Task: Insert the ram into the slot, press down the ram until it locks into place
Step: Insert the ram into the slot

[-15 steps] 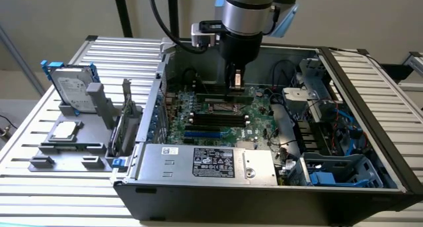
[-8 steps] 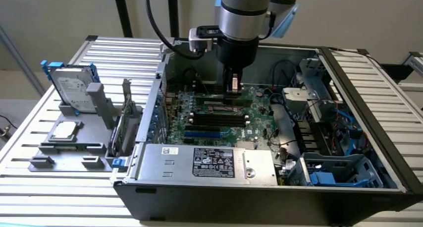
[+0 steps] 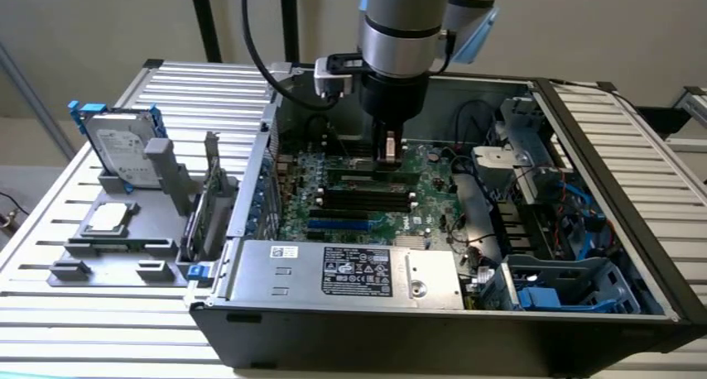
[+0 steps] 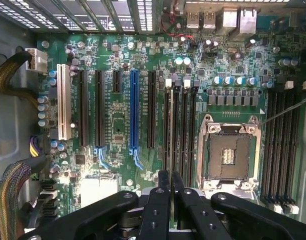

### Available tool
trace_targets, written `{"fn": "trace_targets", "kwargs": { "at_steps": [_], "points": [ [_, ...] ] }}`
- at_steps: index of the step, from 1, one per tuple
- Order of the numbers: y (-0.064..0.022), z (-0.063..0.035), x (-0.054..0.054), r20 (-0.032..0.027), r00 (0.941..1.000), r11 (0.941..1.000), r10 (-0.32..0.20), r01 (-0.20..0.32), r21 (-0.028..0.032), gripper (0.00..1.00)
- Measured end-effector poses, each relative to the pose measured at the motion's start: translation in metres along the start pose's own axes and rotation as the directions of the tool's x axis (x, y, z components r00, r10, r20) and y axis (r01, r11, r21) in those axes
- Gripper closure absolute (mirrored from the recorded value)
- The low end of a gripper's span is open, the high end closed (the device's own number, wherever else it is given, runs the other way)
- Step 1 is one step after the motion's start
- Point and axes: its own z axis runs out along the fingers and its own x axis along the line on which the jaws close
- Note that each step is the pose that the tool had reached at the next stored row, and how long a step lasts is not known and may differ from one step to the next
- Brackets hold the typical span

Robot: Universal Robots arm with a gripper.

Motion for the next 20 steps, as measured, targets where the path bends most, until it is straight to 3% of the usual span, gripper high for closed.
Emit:
{"fn": "trace_targets", "kwargs": {
  "at_steps": [5, 11, 20],
  "points": [
    [0.0005, 0.0074, -0.001, -0.0137, 0.9999, 1.0000, 0.000, 0.000, 0.0009, 0.87],
    [0.0013, 0.0140, -0.003, -0.0363, 0.9993, 1.0000, 0.000, 0.000, 0.0012, 0.87],
    [0.0024, 0.0199, -0.010, -0.0401, 0.9992, 1.0000, 0.000, 0.000, 0.0014, 0.87]
  ]
}}
